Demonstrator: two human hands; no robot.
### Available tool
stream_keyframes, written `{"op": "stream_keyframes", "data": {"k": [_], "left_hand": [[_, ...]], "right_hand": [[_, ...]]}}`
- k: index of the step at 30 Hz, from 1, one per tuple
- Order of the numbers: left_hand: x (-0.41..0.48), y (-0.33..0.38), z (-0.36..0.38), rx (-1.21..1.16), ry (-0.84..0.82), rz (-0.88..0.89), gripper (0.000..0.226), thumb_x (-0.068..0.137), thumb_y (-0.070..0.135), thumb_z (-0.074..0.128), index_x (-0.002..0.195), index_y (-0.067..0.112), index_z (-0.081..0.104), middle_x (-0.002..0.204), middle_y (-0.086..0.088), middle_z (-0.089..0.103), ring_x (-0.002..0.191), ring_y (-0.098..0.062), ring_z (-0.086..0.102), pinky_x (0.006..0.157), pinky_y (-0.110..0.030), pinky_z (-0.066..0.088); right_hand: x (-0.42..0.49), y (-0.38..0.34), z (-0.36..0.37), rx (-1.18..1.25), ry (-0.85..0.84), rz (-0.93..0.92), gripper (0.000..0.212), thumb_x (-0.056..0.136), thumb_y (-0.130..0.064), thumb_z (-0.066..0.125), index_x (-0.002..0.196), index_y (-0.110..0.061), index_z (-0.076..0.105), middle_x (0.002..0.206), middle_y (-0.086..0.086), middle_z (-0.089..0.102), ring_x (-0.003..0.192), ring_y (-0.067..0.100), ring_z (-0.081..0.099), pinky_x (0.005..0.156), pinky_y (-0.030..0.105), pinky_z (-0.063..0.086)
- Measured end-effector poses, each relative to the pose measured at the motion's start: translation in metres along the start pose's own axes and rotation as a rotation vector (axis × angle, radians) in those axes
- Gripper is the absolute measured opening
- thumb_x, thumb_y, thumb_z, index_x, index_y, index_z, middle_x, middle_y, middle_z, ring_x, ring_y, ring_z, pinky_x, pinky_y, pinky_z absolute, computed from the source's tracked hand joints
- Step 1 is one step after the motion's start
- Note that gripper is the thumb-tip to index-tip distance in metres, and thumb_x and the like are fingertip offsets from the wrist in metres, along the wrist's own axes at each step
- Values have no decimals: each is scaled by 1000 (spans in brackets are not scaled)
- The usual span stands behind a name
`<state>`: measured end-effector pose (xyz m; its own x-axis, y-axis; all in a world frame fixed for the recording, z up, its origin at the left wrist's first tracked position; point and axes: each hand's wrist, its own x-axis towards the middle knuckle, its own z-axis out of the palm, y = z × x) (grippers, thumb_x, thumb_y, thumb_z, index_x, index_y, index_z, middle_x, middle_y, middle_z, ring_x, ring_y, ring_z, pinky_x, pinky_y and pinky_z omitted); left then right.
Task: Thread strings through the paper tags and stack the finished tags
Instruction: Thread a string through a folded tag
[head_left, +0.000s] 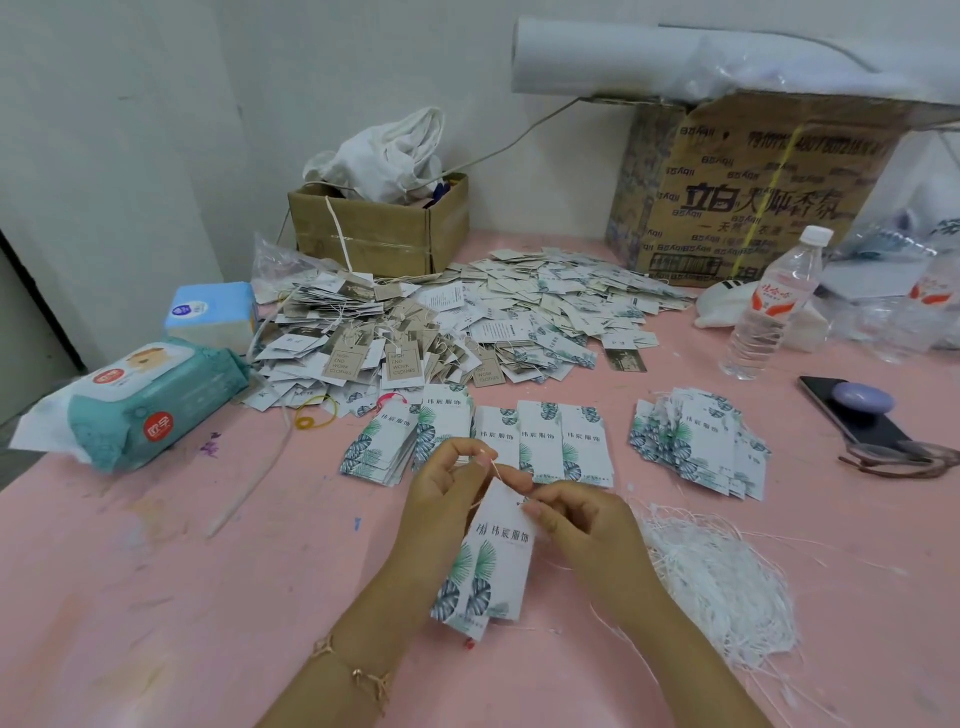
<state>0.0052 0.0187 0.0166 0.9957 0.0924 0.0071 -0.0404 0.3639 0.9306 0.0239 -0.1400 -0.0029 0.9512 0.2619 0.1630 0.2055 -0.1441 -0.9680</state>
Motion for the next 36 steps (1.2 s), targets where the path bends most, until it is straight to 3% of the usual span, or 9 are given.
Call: {"op": "stream_keyframes", "data": {"k": [3,5,8,13,19,22,26,36], "left_hand": [[-1,-3,-1,-41,26,-5,15,96,13,53,84,19,59,66,-3,70,57,-15,67,51,-22,52],[0,-4,-2,-82,41,11,15,95,13,54,83,20,60,64,-4,66,68,-20,69,61,-29,56],[2,-4,-5,30,65,76,18,95,7,55,81,18,60,58,-2,60,58,-14,63,58,-21,51],[1,-6,-3,253,2,190,17,93,1,59,82,14,62,57,5,62,55,-7,57,57,-16,46],[1,-9,-4,343,-10,219,27,89,11,67,75,34,68,62,4,66,62,-14,58,59,-19,44],[2,-10,-5,390,-10,223,26,89,11,69,76,35,69,61,3,67,61,-16,57,55,-17,41],[1,-12,-5,459,-26,244,22,87,14,71,78,34,70,63,2,69,56,-6,56,53,-15,39],[3,-13,-7,414,-25,231,10,82,15,76,78,24,74,72,-1,73,63,-17,56,59,-25,44]], "right_hand": [[-2,-1,0,-29,6,-45,21,93,-13,61,92,-29,74,62,-2,60,55,6,41,54,21,31],[-2,-2,-1,-33,59,-78,24,95,-15,57,100,-35,70,54,-9,48,49,5,35,50,16,28],[-2,-7,-5,53,129,-88,24,97,-15,53,103,-33,67,58,-2,42,53,8,37,50,16,33],[-1,-14,-6,180,246,-78,15,90,2,59,96,-10,65,68,7,68,63,15,63,62,19,51],[2,-17,-12,177,395,-26,9,77,5,73,78,-2,68,61,8,69,53,12,62,54,16,51],[1,-18,-11,177,392,-36,12,77,5,71,78,-7,72,61,5,70,53,10,61,55,15,51],[-1,-19,-8,170,351,-60,22,83,5,65,83,-14,76,66,6,71,58,10,62,60,17,52],[-1,-19,-9,143,284,-38,18,83,-8,70,93,-21,77,92,-2,73,82,10,65,71,14,50]]}}
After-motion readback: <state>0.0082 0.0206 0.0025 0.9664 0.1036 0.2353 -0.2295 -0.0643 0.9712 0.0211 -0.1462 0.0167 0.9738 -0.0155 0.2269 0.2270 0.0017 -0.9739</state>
